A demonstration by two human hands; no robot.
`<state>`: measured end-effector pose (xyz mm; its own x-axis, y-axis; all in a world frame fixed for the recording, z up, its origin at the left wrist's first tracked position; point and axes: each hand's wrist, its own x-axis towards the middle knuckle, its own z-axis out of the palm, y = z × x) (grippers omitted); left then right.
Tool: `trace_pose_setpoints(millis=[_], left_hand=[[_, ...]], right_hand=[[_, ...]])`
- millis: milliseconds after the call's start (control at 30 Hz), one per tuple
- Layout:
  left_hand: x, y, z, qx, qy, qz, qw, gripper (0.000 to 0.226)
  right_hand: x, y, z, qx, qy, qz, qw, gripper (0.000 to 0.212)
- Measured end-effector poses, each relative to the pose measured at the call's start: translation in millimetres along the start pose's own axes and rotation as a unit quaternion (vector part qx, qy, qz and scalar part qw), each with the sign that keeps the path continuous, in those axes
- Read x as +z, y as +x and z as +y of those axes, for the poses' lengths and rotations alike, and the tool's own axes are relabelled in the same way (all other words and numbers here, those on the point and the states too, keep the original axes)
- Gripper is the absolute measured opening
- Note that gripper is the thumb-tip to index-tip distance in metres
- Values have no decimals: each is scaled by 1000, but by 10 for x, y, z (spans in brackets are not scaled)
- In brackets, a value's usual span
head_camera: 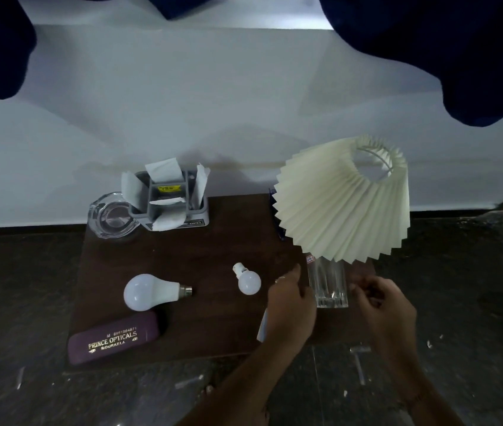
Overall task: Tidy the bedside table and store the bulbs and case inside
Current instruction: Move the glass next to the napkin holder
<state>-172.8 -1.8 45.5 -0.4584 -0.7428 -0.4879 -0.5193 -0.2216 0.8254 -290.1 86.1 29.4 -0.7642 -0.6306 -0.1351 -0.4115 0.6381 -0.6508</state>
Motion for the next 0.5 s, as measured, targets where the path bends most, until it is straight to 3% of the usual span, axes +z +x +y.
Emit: trace_pose_setpoints(millis=[67,267,400,500], left_hand=[[111,21,54,-26,-43,-14,999,30],[288,224,110,-128,-127,-19,983,25],[326,321,82,-155,-114,-18,981,33],[351,365,72,-174,-109,-28,978,35]], right_hand=[[-1,79,56,21,10,-1,1000,17],[80,275,181,167,84,-89,978,41],[127,337,235,197,136,-133,962,14],[170,362,233,200,144,-155,957,12]])
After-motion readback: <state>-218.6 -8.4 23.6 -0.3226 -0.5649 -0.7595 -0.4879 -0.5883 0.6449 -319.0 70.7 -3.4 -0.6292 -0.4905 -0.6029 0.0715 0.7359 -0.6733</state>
